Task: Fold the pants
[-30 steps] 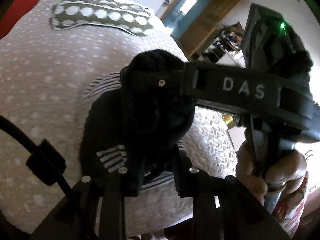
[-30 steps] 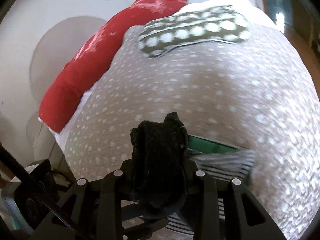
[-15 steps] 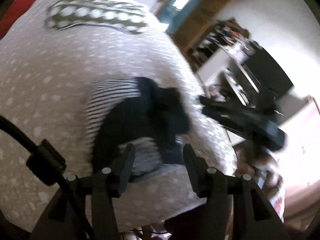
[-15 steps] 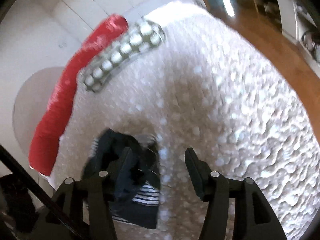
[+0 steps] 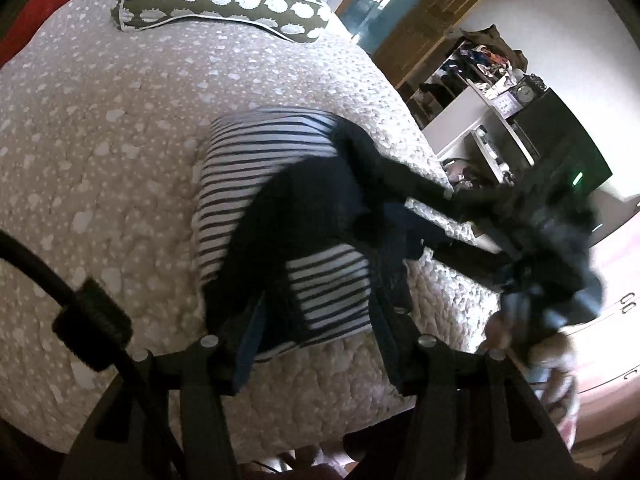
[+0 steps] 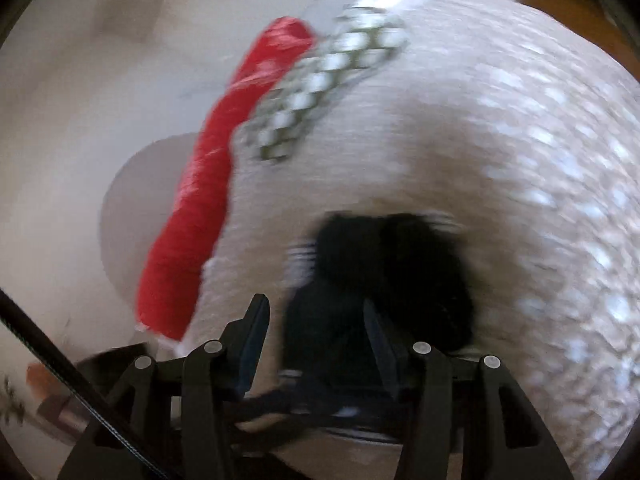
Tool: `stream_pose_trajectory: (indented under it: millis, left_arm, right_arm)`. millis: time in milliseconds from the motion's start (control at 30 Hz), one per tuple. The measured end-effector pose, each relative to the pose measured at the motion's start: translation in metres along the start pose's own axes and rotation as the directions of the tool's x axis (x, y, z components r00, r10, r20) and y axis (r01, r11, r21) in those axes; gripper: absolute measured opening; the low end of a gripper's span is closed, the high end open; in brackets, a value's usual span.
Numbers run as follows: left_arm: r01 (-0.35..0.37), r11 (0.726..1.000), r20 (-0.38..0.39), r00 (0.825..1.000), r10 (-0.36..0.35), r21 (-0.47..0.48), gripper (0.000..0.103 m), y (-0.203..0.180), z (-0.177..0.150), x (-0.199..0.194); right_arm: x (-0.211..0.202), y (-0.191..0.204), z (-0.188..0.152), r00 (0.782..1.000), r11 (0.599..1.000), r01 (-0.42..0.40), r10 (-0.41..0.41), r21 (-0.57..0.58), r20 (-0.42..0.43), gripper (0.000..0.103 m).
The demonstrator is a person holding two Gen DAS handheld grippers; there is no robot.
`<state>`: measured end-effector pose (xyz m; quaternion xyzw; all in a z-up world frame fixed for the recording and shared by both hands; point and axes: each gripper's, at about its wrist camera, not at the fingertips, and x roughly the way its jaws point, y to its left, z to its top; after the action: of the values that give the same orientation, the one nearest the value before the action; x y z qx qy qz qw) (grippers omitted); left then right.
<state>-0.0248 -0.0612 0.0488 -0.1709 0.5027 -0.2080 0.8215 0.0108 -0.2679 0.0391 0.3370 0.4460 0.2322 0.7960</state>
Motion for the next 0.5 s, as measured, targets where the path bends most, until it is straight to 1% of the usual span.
stream_pose_trajectory:
  millis: [67, 100, 133, 167, 200, 233, 267, 300, 367, 433, 500]
  left_arm:
    - [0.016, 1.000, 0.001, 1.000, -0.016, -0.013, 0.051, 0.002, 0.000, 0.000]
    - [0.029, 0.999, 0.003, 1.000, -0.029, -0.027, 0.051, 0.005, 0.001, -0.002]
    - [0.036, 0.999, 0.007, 0.999, -0.036, -0.036, 0.051, 0.006, 0.003, -0.002]
    - [0.048, 0.997, 0.015, 0.999, -0.048, -0.052, 0.051, 0.009, 0.005, -0.003]
    - [0.056, 0.996, 0.027, 0.998, -0.054, -0.075, 0.052, 0.014, 0.007, -0.006]
    - [0.059, 0.994, 0.034, 0.998, -0.056, -0.091, 0.052, 0.018, 0.008, -0.008]
    - [0.062, 0.992, 0.040, 0.997, -0.058, -0.112, 0.052, 0.024, 0.010, -0.010]
    - [0.069, 0.988, 0.043, 0.997, -0.064, -0.135, 0.052, 0.030, 0.011, -0.012]
    - [0.068, 0.984, 0.050, 0.997, -0.060, -0.163, 0.053, 0.038, 0.013, -0.014]
    - [0.046, 0.982, 0.067, 0.997, -0.034, -0.183, 0.054, 0.044, 0.015, -0.017]
    - [0.062, 0.976, 0.081, 0.996, -0.046, -0.209, 0.057, 0.051, 0.017, -0.020]
  right_arm:
    - [-0.008, -0.018, -0.005, 0.999, 0.999, -0.014, 0.013, 0.035, 0.032, 0.048]
    - [-0.013, -0.022, -0.006, 0.999, 0.999, -0.017, 0.016, 0.042, 0.040, 0.048]
    - [-0.016, -0.023, -0.006, 0.999, 0.999, -0.012, 0.010, 0.047, 0.049, 0.048]
    - [-0.022, -0.022, -0.006, 0.998, 0.999, 0.015, -0.018, 0.043, 0.066, 0.050]
    - [-0.026, -0.023, -0.005, 0.996, 0.998, 0.052, -0.054, 0.037, 0.076, 0.056]
    - [-0.029, -0.023, -0.004, 0.990, 0.994, 0.103, -0.105, 0.025, 0.092, 0.066]
    - [-0.035, -0.026, -0.004, 0.986, 0.992, 0.128, -0.129, 0.017, 0.101, 0.066]
    - [-0.036, -0.029, -0.003, 0.988, 0.993, 0.119, -0.120, 0.024, 0.099, 0.066]
    - [-0.037, -0.038, -0.005, 0.992, 0.995, 0.075, -0.080, 0.059, 0.093, 0.067]
    - [-0.038, -0.039, -0.006, 0.993, 0.996, 0.065, -0.071, 0.063, 0.099, 0.067]
    - [-0.038, -0.039, -0.008, 0.993, 0.997, 0.055, -0.061, 0.058, 0.103, 0.068]
